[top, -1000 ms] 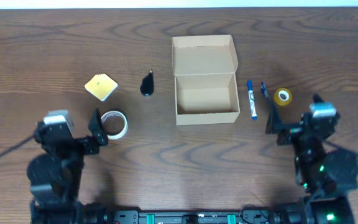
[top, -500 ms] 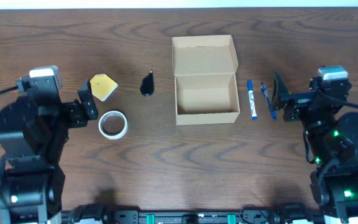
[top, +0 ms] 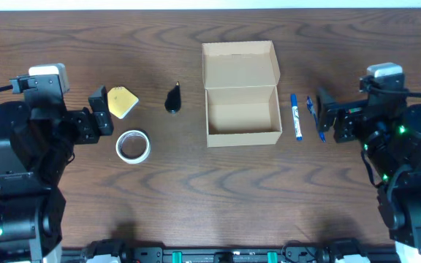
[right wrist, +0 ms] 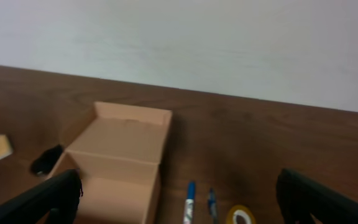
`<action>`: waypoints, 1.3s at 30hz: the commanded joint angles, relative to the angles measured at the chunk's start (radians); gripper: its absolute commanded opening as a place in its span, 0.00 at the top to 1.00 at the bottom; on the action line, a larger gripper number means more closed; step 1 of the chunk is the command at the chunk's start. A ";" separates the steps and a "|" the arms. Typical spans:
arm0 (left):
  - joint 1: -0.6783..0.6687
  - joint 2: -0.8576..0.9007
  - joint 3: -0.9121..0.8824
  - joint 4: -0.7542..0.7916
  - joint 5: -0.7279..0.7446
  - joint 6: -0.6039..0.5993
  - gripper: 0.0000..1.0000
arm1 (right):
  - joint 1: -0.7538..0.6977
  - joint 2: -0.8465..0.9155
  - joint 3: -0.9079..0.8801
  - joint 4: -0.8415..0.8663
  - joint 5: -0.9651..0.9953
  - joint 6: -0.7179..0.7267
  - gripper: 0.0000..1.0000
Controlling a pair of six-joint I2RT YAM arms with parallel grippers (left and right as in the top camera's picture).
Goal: Pack container
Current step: 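Raise both arms and move them forward over the table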
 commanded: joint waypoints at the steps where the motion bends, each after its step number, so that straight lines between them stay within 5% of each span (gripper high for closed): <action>1: 0.003 -0.022 0.030 -0.005 0.042 0.006 0.05 | 0.005 -0.027 0.028 0.004 -0.084 -0.004 0.01; 20: 0.003 -0.037 0.030 -0.129 0.100 -0.144 0.05 | 0.005 -0.053 0.028 0.008 -0.113 0.111 0.01; 29: 0.003 -0.023 0.034 -0.284 -0.059 -0.180 0.05 | 0.005 -0.008 0.041 -0.172 -0.085 0.060 0.01; 39: 0.003 0.165 0.190 -0.439 -0.077 -0.177 0.05 | 0.006 0.200 0.284 -0.386 -0.013 -0.017 0.01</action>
